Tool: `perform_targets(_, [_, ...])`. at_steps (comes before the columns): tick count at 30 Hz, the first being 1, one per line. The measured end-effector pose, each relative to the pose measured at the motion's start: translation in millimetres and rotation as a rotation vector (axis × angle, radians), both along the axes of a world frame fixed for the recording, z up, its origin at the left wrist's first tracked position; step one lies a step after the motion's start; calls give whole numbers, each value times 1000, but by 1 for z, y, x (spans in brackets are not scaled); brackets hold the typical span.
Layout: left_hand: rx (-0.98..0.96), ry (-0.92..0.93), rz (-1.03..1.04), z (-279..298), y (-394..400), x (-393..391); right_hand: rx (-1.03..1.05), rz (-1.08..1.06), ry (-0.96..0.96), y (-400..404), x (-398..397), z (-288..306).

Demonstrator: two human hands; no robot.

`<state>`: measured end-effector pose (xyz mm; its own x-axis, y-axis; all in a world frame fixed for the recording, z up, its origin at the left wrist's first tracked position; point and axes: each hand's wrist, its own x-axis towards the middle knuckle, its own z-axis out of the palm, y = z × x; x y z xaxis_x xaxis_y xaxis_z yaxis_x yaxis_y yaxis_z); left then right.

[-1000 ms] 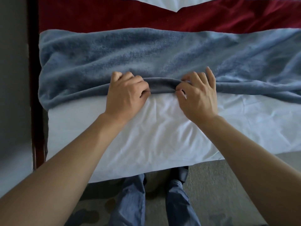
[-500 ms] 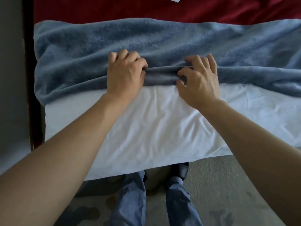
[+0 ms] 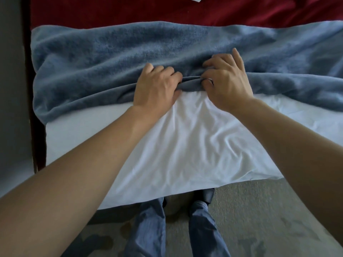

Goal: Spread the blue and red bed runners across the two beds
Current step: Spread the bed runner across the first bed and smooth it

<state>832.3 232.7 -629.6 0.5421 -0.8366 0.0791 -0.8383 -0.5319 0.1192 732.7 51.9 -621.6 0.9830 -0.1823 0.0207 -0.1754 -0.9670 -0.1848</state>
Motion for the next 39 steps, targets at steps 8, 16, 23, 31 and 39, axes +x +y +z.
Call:
perform_targets(8, [42, 512, 143, 5, -14, 44, 46, -54, -154, 4, -13, 0])
perform_targets(16, [-130, 239, 174, -6, -19, 21, -90, -103, -70, -3, -21, -11])
perform_targets(23, [-125, -17, 88, -8, -32, 14, -49, -123, -49, -19, -4, -13])
perform_targets(31, [-90, 135, 82, -3, -32, 24, 24, -116, -55, -34, 14, -9])
perform_targets(39, [-80, 324, 126, 12, -38, 42, -59, -122, -179, -26, -9, -9])
